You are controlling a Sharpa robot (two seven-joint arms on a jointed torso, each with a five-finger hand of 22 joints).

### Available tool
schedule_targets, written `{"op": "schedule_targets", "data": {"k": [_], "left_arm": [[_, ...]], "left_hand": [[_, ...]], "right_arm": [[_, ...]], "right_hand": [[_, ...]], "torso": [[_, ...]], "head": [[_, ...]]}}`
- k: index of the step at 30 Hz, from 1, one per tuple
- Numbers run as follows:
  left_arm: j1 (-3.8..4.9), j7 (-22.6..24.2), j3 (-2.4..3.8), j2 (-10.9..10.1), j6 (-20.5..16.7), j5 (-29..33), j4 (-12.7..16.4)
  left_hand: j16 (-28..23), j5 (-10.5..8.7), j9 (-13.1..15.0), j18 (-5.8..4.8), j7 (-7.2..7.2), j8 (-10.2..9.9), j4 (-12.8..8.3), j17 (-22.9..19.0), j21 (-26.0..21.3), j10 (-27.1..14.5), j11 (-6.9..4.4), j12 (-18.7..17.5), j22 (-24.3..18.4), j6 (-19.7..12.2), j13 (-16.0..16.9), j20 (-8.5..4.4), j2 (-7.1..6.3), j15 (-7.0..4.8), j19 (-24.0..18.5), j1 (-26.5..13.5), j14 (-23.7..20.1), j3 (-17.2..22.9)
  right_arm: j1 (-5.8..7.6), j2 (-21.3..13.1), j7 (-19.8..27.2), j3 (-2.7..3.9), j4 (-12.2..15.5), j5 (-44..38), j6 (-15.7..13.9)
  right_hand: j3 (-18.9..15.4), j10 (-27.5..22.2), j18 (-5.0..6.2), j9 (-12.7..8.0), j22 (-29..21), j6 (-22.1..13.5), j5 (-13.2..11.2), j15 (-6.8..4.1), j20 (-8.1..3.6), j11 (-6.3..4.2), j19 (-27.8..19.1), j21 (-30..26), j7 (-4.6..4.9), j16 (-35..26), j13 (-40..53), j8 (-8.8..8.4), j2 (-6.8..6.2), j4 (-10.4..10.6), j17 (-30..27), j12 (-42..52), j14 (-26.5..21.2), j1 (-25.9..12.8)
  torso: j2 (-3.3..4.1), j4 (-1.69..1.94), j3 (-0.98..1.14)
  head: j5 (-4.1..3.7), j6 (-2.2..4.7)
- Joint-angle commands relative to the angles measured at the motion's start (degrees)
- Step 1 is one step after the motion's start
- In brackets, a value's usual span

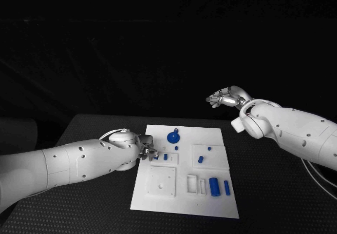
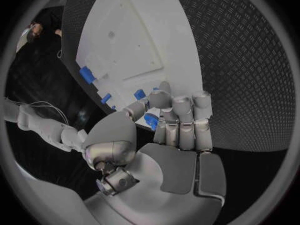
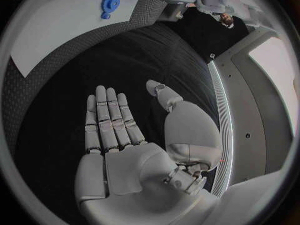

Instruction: Assemble the parts on the task board

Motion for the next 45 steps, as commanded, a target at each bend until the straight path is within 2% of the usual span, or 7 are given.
{"op": "schedule_targets", "data": {"k": [1, 20, 37, 40, 41, 42, 45], "left_arm": [[-0.52, 0.26, -0.30, 0.44, 2.48, -0.22, 0.29], [-0.52, 0.58, -0.30, 0.66, 2.11, 1.02, 0.54], [-0.52, 0.44, -0.30, 1.35, 1.74, 1.48, 0.13], [-0.52, 0.41, -0.30, 1.39, 1.85, 1.48, 0.02], [-0.52, 0.41, -0.30, 1.40, 1.85, 1.48, -0.03], [-0.52, 0.40, -0.30, 1.41, 1.86, 1.48, -0.05], [-0.52, 0.47, -0.30, 1.45, 1.81, 1.48, -0.11]], "left_hand": [[0.21, 0.29, -0.03, 1.08, -4.19, -0.18, -0.10, -0.08, 0.27, -1.51, -1.00, 0.11, 1.01, 4.81, -0.05, -3.45, 0.73, -0.21, -0.12, 1.50, -0.13, 0.22], [0.22, 0.30, -0.04, 1.02, -4.17, -0.11, 0.03, -0.10, 0.29, -1.47, -0.97, 0.15, 1.00, 4.84, -0.09, -3.39, 0.55, -0.16, -0.11, 1.50, -0.10, -0.02], [-0.04, -0.08, -0.22, 1.00, -3.95, -0.01, 2.14, -0.42, 0.07, -1.54, -0.71, 0.05, 0.86, 4.44, -0.58, -3.32, -2.26, -0.26, -0.25, -0.56, -0.27, -2.75], [-0.07, 2.07, -0.24, 1.09, -3.97, 0.08, 2.05, -0.49, 0.04, -1.54, -0.73, 0.01, 0.89, 4.32, -0.76, -3.39, -2.20, -0.37, -0.31, -0.85, -0.30, -2.95], [-0.05, 3.99, -0.24, 1.10, -3.95, 0.16, 1.69, -0.52, 0.06, -1.52, -0.75, 0.03, 0.92, 4.28, -0.84, -3.41, -2.13, -0.41, -0.31, -0.80, -0.30, -2.90], [-0.05, 5.06, -0.25, 1.10, -3.96, 0.19, 1.47, -0.54, 0.07, -1.52, -0.73, 0.04, 0.92, 4.23, -0.90, -3.41, -2.13, -0.43, -0.31, -0.81, -0.31, -2.89], [-0.06, 7.43, -0.28, 1.09, -3.95, 0.28, 1.18, -0.60, 0.05, -1.51, -0.72, 0.06, 0.91, 4.15, -1.03, -3.42, -1.96, -0.48, -0.29, -0.89, -0.34, -2.73]], "right_arm": [[-0.01, -0.01, 0.31, 0.01, 0.05, -0.02, 0.60], [-0.01, 0.00, 0.31, 0.00, 0.04, -0.02, 0.59], [-0.01, -0.08, 0.27, 0.00, 0.07, -0.02, 0.61], [-0.01, -0.05, 0.28, 0.00, 0.11, -0.02, 0.63], [-0.01, -0.05, 0.28, 0.00, 0.09, -0.02, 0.63], [-0.01, -0.05, 0.28, 0.00, 0.08, -0.02, 0.63], [-0.01, -0.06, 0.27, 0.00, 0.06, -0.02, 0.61]], "right_hand": [[-0.19, 0.27, 0.59, -0.08, 0.09, -0.24, 0.40, 0.19, 0.45, 0.04, 0.13, -0.40, 1.05, -0.26, -0.06, 0.29, 0.50, 0.07, 0.08, -0.40, 0.17, -0.04], [-0.21, 0.28, 0.61, -0.10, 0.15, -0.23, 0.51, 0.19, 0.46, 0.04, 0.13, -0.46, 1.05, -0.29, -0.06, 0.31, 0.52, 0.08, 0.10, -0.41, 0.17, -0.06], [-0.23, 0.30, 0.62, -0.13, 0.20, -0.23, 0.57, 0.19, 0.48, 0.04, 0.15, -0.51, 1.04, -0.32, -0.06, 0.32, 0.53, 0.09, 0.13, -0.41, 0.18, -0.10], [-0.23, 0.30, 0.62, -0.13, 0.21, -0.22, 0.57, 0.19, 0.48, 0.04, 0.15, -0.51, 1.04, -0.32, -0.06, 0.33, 0.53, 0.10, 0.13, -0.41, 0.18, -0.11], [-0.24, 0.30, 0.62, -0.14, 0.21, -0.22, 0.57, 0.19, 0.48, 0.04, 0.15, -0.52, 1.04, -0.32, -0.06, 0.33, 0.53, 0.10, 0.13, -0.41, 0.18, -0.11], [-0.24, 0.30, 0.63, -0.14, 0.22, -0.22, 0.58, 0.19, 0.48, 0.04, 0.15, -0.52, 1.05, -0.32, -0.05, 0.33, 0.53, 0.10, 0.13, -0.41, 0.18, -0.11], [-0.24, 0.31, 0.63, -0.14, 0.23, -0.22, 0.58, 0.19, 0.48, 0.04, 0.15, -0.53, 1.04, -0.33, -0.05, 0.33, 0.53, 0.11, 0.14, -0.42, 0.19, -0.12]], "torso": [[-0.01, -0.03, 0.03], [-0.02, 0.01, 0.03], [0.00, -0.03, 0.06], [0.00, -0.01, 0.07], [0.00, -0.01, 0.06], [0.00, -0.01, 0.06], [0.00, -0.01, 0.06]], "head": [[0.10, -0.03], [0.07, -0.02], [0.07, -0.03], [0.03, 0.02], [0.03, 0.03], [0.03, 0.03], [0.01, 0.06]]}}
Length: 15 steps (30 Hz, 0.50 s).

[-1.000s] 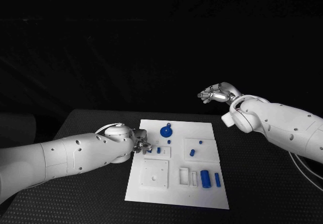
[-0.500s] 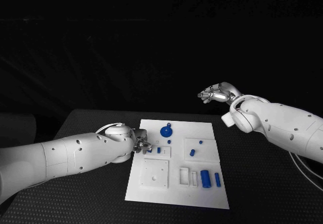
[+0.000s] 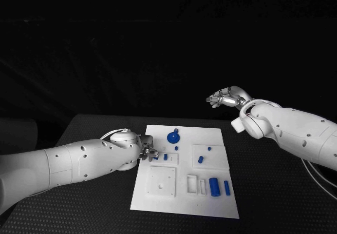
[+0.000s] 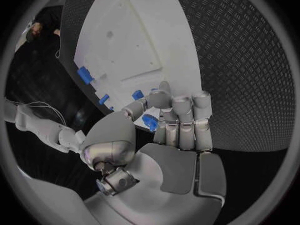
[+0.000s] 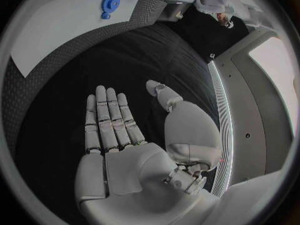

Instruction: Assemble the parts on the task board

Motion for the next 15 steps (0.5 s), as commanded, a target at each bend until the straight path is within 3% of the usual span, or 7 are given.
{"op": "schedule_targets", "data": {"k": [1, 3, 11, 15], "left_arm": [[-0.50, 1.70, -0.20, 0.75, 1.45, 1.12, 0.55], [-0.49, 1.75, -0.20, 0.81, 1.45, 1.12, 0.54], [-0.49, 2.16, -0.20, 1.02, 0.71, 1.13, 0.56], [-0.49, 2.34, -0.19, 1.14, 0.47, 1.13, 0.57]], "left_hand": [[-0.06, 1.81, -0.08, 0.59, -3.96, -0.17, -0.49, -0.08, 0.04, -1.29, -0.93, 0.07, 0.94, 3.79, -0.14, -3.42, 0.22, -0.31, -0.30, -0.09, -0.09, 0.21], [-0.05, 2.74, -0.09, 0.58, -3.95, -0.13, -0.66, -0.10, 0.03, -1.30, -0.93, 0.07, 0.94, 3.75, -0.20, -3.42, 0.19, -0.32, -0.29, -0.10, -0.10, 0.35], [-0.07, 3.35, -0.11, 0.58, -3.93, -0.11, -0.84, -0.14, 0.01, -1.32, -0.90, 0.05, 0.94, 3.68, -0.29, -3.43, -0.04, -0.33, -0.30, -0.11, -0.15, 0.46], [-0.02, 4.79, -0.10, 0.58, -3.95, 0.02, -1.58, -0.15, 0.03, -1.28, -0.91, 0.10, 0.96, 3.71, -0.37, -3.46, 0.46, -0.36, -0.26, 0.36, -0.12, 0.93]], "right_arm": [[-0.01, -0.01, 0.28, 0.00, 0.03, -0.02, 0.57], [-0.01, -0.01, 0.27, 0.00, 0.03, -0.02, 0.61], [-0.01, 0.05, 0.27, 0.00, 0.05, -0.02, 0.64], [-0.01, 0.05, 0.28, 0.00, 0.02, -0.02, 0.61]], "right_hand": [[-0.24, 0.31, 0.63, -0.10, 0.07, -0.22, 0.36, 0.19, 0.27, 0.03, -0.06, -0.30, 1.04, -0.33, -0.06, 0.33, 0.53, 0.11, 0.09, -0.19, 0.18, -0.12], [-0.24, 0.31, 0.63, -0.10, 0.07, -0.22, 0.37, 0.19, 0.28, 0.03, -0.06, -0.30, 1.04, -0.33, -0.06, 0.33, 0.53, 0.11, 0.09, -0.19, 0.19, -0.12], [-0.25, 0.31, 0.63, -0.12, 0.10, -0.23, 0.38, 0.19, 0.28, 0.03, -0.05, -0.33, 1.04, -0.34, -0.06, 0.34, 0.53, 0.13, 0.10, -0.20, 0.19, -0.15], [-0.26, 0.32, 0.64, -0.12, 0.11, -0.23, 0.39, 0.19, 0.29, 0.03, -0.05, -0.34, 1.05, -0.35, -0.06, 0.34, 0.53, 0.15, 0.11, -0.20, 0.19, -0.17]], "torso": [[0.02, 0.00, 0.00], [0.02, 0.00, -0.02], [0.02, 0.03, -0.01], [0.01, 0.01, -0.02]], "head": [[-0.04, 0.05], [-0.03, 0.06], [-0.10, 0.09], [-0.12, 0.14]]}}
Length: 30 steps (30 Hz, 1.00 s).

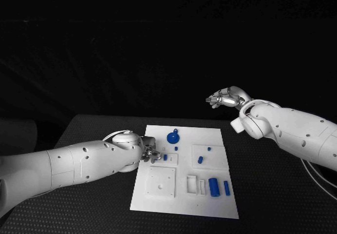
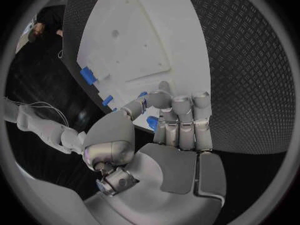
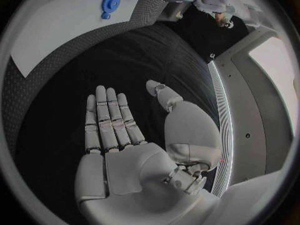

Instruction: Assemble the parts on the task board

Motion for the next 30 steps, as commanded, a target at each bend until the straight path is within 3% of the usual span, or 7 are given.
{"op": "schedule_targets", "data": {"k": [1, 17, 20, 24, 26, 28, 30], "left_arm": [[-0.22, 1.72, -0.09, 0.46, 0.55, 0.77, 0.32], [-0.22, 1.17, -0.09, 0.49, 1.67, 0.79, -0.28], [-0.21, 1.11, -0.09, 0.46, 1.55, 1.02, -0.31], [-0.21, 1.04, -0.09, 0.42, 0.90, 1.02, -0.48], [-0.21, 0.95, -0.09, 0.38, 0.69, 1.02, -0.56], [-0.21, 0.89, -0.08, 0.24, 0.54, 1.01, -0.52], [-0.21, 0.84, -0.08, 0.10, 0.42, 0.91, -0.47]], "left_hand": [[0.00, 1.81, -0.04, 0.55, -3.77, 0.18, -1.03, -0.07, 0.05, -1.28, -0.90, 0.12, 0.93, 3.60, -0.12, -3.46, 0.93, -0.44, -0.24, 0.88, -0.03, 0.36], [-0.01, 2.66, -0.07, 0.44, -3.71, 0.27, -1.76, -0.14, 0.07, -1.29, -0.84, 0.15, 0.92, 3.50, -0.28, -3.39, 1.95, -0.36, -0.18, 1.28, -0.05, 0.40], [-0.06, -0.53, -0.13, 0.40, -3.72, 0.30, -0.49, -0.22, -0.06, -1.30, -0.78, 0.13, 0.85, 3.44, -0.43, -3.36, 1.24, -0.31, -0.19, 0.25, -0.07, -0.24], [-0.14, -6.57, -0.11, 0.51, -3.76, 0.40, 2.04, -0.34, -0.25, -1.38, -0.79, 0.07, 0.82, 3.22, -0.65, -3.47, -1.59, -0.42, -0.26, -2.35, -0.16, -3.41], [-0.19, -7.61, -0.11, 0.55, -3.72, 0.41, 2.74, -0.38, -0.35, -1.42, -0.84, 0.03, 0.81, 3.14, -0.72, -3.51, -2.62, -0.47, -0.31, -2.76, -0.20, -3.79], [-0.23, -11.01, -0.10, 0.66, -3.78, 0.44, 3.97, -0.43, -0.47, -1.45, -0.86, -0.03, 0.80, 3.05, -0.82, -3.60, -4.25, -0.56, -0.33, -3.12, -0.22, -4.03], [-0.23, -12.36, -0.09, 0.66, -3.73, 0.47, 4.75, -0.45, -0.51, -1.45, -0.87, -0.02, 0.82, 2.99, -0.87, -3.61, -5.34, -0.59, -0.35, -3.51, -0.24, -4.48]], "right_arm": [[-0.01, 0.02, 0.29, 0.01, 0.03, -0.02, 0.61], [-0.01, -0.01, 0.28, 0.01, 0.07, -0.02, 0.62], [-0.01, -0.01, 0.28, 0.01, 0.07, -0.02, 0.61], [-0.01, -0.02, 0.25, 0.01, 0.03, -0.02, 0.69], [-0.01, -0.03, 0.25, 0.01, 0.06, -0.02, 0.72], [-0.01, -0.03, 0.24, 0.01, 0.04, -0.02, 0.74], [-0.01, -0.06, 0.22, 0.00, 0.02, -0.02, 0.74]], "right_hand": [[-0.26, 0.32, 0.63, -0.06, 0.06, -0.23, 0.40, 0.19, 0.29, 0.03, -0.04, -0.34, 1.05, -0.35, -0.06, 0.34, 0.54, 0.15, 0.06, -0.20, 0.19, -0.18], [-0.28, 0.32, 0.65, -0.09, 0.11, -0.23, 0.44, 0.19, 0.30, 0.03, -0.03, -0.39, 1.05, -0.38, -0.06, 0.35, 0.54, 0.19, 0.08, -0.21, 0.19, -0.23], [-0.28, 0.32, 0.65, -0.09, 0.12, -0.23, 0.45, 0.19, 0.30, 0.03, -0.03, -0.40, 1.05, -0.38, -0.06, 0.35, 0.54, 0.19, 0.08, -0.22, 0.20, -0.23], [-0.28, 0.32, 0.66, -0.10, 0.13, -0.24, 0.45, 0.19, 0.30, 0.03, -0.03, -0.41, 1.05, -0.39, -0.06, 0.35, 0.53, 0.19, 0.09, -0.22, 0.19, -0.22], [-0.28, 0.31, 0.66, -0.10, 0.13, -0.24, 0.46, 0.19, 0.30, 0.03, -0.04, -0.42, 1.05, -0.39, -0.06, 0.35, 0.52, 0.18, 0.09, -0.22, 0.19, -0.22], [-0.28, 0.31, 0.66, -0.11, 0.14, -0.25, 0.46, 0.19, 0.30, 0.03, -0.04, -0.42, 1.05, -0.40, -0.06, 0.35, 0.51, 0.18, 0.09, -0.23, 0.19, -0.21], [-0.28, 0.30, 0.66, -0.11, 0.14, -0.25, 0.46, 0.19, 0.30, 0.03, -0.04, -0.43, 1.05, -0.40, -0.06, 0.35, 0.50, 0.17, 0.09, -0.23, 0.18, -0.21]], "torso": [[0.00, 0.01, 0.00], [-0.02, 0.02, -0.01], [-0.01, 0.01, -0.02], [0.01, 0.02, -0.03], [0.00, 0.02, -0.03], [-0.01, 0.02, -0.03], [0.00, 0.05, -0.03]], "head": [[-0.02, 0.04], [-0.03, 0.21], [-0.04, 0.22], [-0.02, 0.22], [-0.02, 0.22], [-0.02, 0.22], [-0.08, 0.18]]}}
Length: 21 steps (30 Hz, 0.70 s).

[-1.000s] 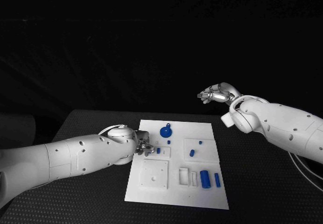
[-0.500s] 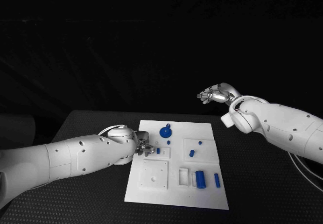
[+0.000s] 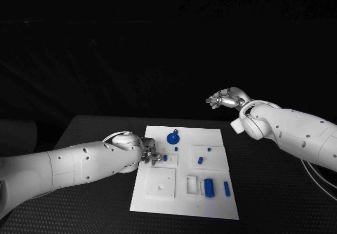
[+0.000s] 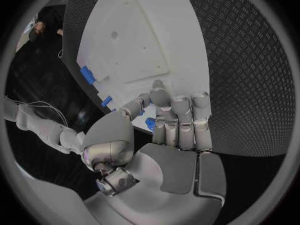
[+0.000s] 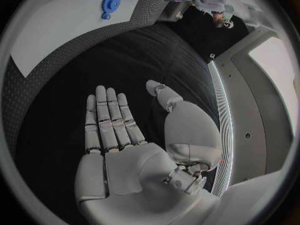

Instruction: Assemble the parts on the task board

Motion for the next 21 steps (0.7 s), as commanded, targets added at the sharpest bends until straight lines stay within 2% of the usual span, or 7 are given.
{"op": "schedule_targets", "data": {"k": [1, 5, 15, 17, 18, 19, 21], "left_arm": [[-0.04, 0.65, -0.01, -0.07, -0.02, 0.21, 0.18], [-0.04, 0.63, 0.00, -0.18, -0.24, 0.09, 0.13], [-0.04, 0.53, 0.07, -0.91, -0.78, -0.23, 0.21], [-0.03, 0.48, 0.13, -1.14, -1.05, -0.30, 0.24], [-0.02, 0.44, 0.15, -1.23, -1.12, -0.37, 0.24], [0.00, 0.39, 0.18, -1.28, -1.13, -0.41, 0.24], [0.02, 0.38, 0.25, -1.47, -1.26, -0.41, 0.31]], "left_hand": [[-0.19, -0.46, 0.07, 0.62, -0.04, 0.33, 0.32, -0.03, -0.14, 0.21, -0.06, 0.01, 0.91, -0.57, -0.05, -3.59, -0.98, -0.39, -0.45, -1.02, -0.10, -1.70], [-0.17, -0.26, 0.15, 0.67, 0.01, 0.41, -0.08, -0.02, -0.17, 0.14, -0.16, 0.03, 0.94, -0.68, -0.06, -3.63, -1.06, -0.42, -0.63, -1.46, -0.20, -3.50], [-0.17, -0.35, 0.16, 0.71, -0.01, 0.43, 0.03, -0.02, -0.21, 0.13, -0.18, 0.03, 0.92, -0.67, -0.07, -3.66, -1.06, -0.44, -0.66, -1.49, -0.21, -3.69], [-0.21, -0.66, 0.15, 0.73, -0.01, 0.42, 0.30, -0.05, -0.28, 0.10, -0.19, -0.01, 0.89, -0.71, -0.11, -3.68, -1.44, -0.46, -0.70, -1.67, -0.24, -3.92], [-0.22, -1.02, 0.15, 0.75, -0.03, 0.43, 0.55, -0.06, -0.31, 0.10, -0.19, -0.02, 0.88, -0.71, -0.13, -3.70, -1.68, -0.47, -0.70, -1.75, -0.23, -4.00], [-0.24, -3.19, 0.14, 0.84, -0.11, 0.45, 1.55, -0.09, -0.41, 0.09, -0.19, -0.04, 0.85, -0.71, -0.18, -3.77, -2.37, -0.53, -0.70, -1.83, -0.24, -4.02], [-0.23, -5.59, 0.14, 0.89, -0.11, 0.46, 2.70, -0.10, -0.49, 0.09, -0.24, -0.03, 0.85, -0.73, -0.21, -3.81, -3.24, -0.57, -0.72, -1.85, -0.24, -3.89]], "right_arm": [[-0.01, 0.00, 0.23, 0.01, 0.01, -0.02, 0.69], [-0.01, 0.03, 0.24, 0.01, 0.02, -0.02, 0.67], [-0.02, -0.11, 0.22, 0.00, 0.03, -0.02, 0.63], [-0.02, -0.15, 0.22, 0.00, 0.05, -0.02, 0.67], [-0.02, -0.17, 0.22, 0.00, 0.05, -0.02, 0.68], [-0.03, -0.18, 0.22, -0.01, 0.05, -0.02, 0.67], [-0.04, -0.18, 0.23, -0.01, 0.03, -0.02, 0.66]], "right_hand": [[-0.29, 0.30, 0.66, -0.06, 0.10, -0.26, 0.24, 0.19, 0.30, 0.04, -0.04, -0.21, 1.05, -0.41, -0.06, 0.35, 0.49, 0.17, 0.05, -0.23, 0.18, -0.21], [-0.29, 0.29, 0.67, -0.07, 0.11, -0.27, 0.25, 0.19, 0.30, 0.04, -0.04, -0.23, 1.06, -0.42, -0.07, 0.34, 0.49, 0.17, 0.06, -0.24, 0.17, -0.21], [-0.29, 0.29, 0.67, -0.09, 0.14, -0.29, 0.27, 0.19, 0.31, 0.05, -0.05, -0.27, 1.06, -0.44, -0.07, 0.34, 0.49, 0.18, 0.07, -0.25, 0.17, -0.21], [-0.29, 0.29, 0.67, -0.10, 0.15, -0.29, 0.27, 0.19, 0.31, 0.05, -0.05, -0.27, 1.06, -0.45, -0.07, 0.34, 0.49, 0.18, 0.07, -0.26, 0.16, -0.21], [-0.29, 0.29, 0.67, -0.10, 0.15, -0.29, 0.27, 0.19, 0.31, 0.05, -0.05, -0.28, 1.07, -0.45, -0.07, 0.34, 0.49, 0.18, 0.07, -0.26, 0.16, -0.22], [-0.29, 0.29, 0.67, -0.10, 0.16, -0.30, 0.27, 0.20, 0.31, 0.05, -0.05, -0.28, 1.07, -0.45, -0.07, 0.34, 0.49, 0.18, 0.07, -0.26, 0.16, -0.22], [-0.29, 0.29, 0.67, -0.10, 0.16, -0.30, 0.28, 0.20, 0.32, 0.05, -0.05, -0.29, 1.07, -0.45, -0.07, 0.34, 0.49, 0.18, 0.07, -0.26, 0.16, -0.22]], "torso": [[0.00, 0.04, -0.01], [-0.01, -0.01, 0.00], [-0.01, -0.01, 0.00], [-0.01, 0.01, 0.00], [-0.01, 0.01, 0.00], [-0.01, 0.02, 0.00], [-0.01, 0.01, -0.01]], "head": [[-0.04, -0.06], [0.04, -0.02], [0.04, 0.07], [-0.01, 0.07], [-0.01, 0.07], [-0.02, 0.05], [-0.01, 0.04]]}}
